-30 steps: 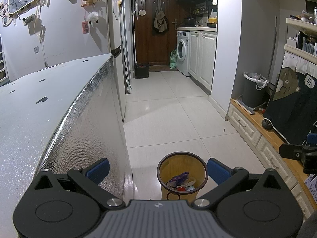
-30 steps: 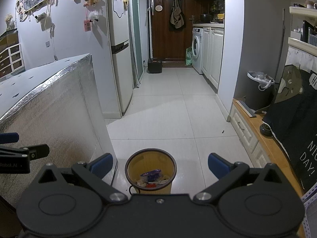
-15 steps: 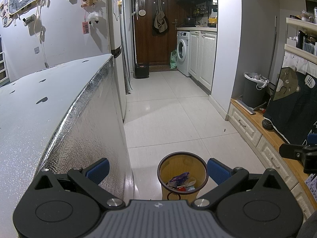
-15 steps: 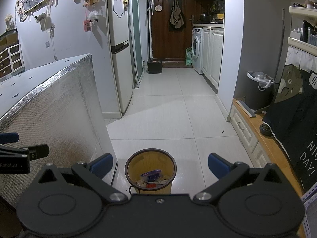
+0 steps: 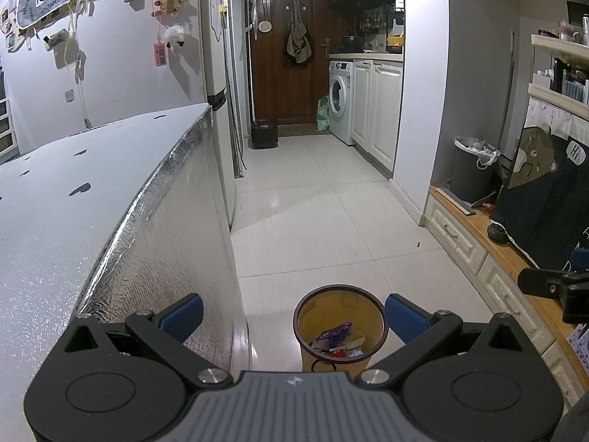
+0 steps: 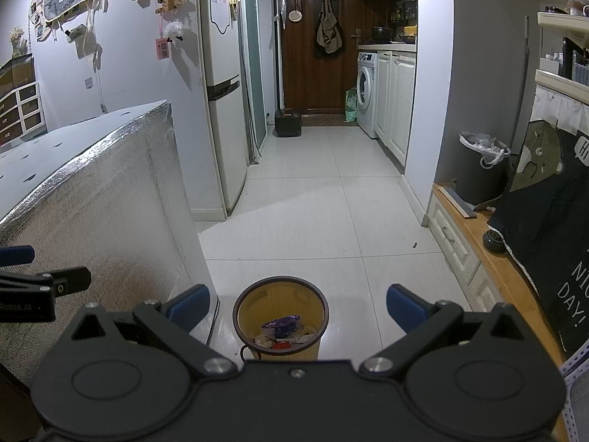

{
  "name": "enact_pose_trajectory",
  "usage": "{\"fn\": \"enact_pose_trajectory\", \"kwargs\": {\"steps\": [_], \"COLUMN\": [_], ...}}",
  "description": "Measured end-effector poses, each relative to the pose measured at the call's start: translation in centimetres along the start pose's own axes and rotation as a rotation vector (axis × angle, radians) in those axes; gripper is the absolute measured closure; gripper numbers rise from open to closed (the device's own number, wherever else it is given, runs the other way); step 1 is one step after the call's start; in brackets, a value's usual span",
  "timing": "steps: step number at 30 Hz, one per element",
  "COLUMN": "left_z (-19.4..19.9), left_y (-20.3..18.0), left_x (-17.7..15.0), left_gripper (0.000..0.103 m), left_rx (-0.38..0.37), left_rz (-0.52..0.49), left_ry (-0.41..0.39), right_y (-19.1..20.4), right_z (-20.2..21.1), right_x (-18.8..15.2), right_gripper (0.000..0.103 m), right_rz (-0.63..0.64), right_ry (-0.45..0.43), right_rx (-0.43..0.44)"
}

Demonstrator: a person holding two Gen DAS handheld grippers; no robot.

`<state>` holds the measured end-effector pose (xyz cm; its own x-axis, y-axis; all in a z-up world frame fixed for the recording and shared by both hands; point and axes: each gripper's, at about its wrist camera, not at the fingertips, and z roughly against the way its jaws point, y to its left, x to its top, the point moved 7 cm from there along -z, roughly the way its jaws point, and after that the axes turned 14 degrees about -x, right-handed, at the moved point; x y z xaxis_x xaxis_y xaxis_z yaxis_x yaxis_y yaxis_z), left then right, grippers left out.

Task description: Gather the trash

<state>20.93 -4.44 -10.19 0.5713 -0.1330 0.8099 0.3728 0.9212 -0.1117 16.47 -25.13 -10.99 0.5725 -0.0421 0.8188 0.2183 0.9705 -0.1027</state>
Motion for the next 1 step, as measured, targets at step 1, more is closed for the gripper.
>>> {"fn": "enact_pose_trajectory", "kwargs": {"steps": [1], "left_z": [0.02], "left_y": [-0.05], "left_x": [0.01], "left_gripper": [0.000], "left_rx": [0.001], "left_rz": [0.000], "left_ry": [0.001], "right_y": [0.02], "right_z": [0.05], "right_x": [0.08], "right_gripper": [0.000], "right_rz": [0.000], "right_ry": [0.000], "right_rx": [0.000]}}
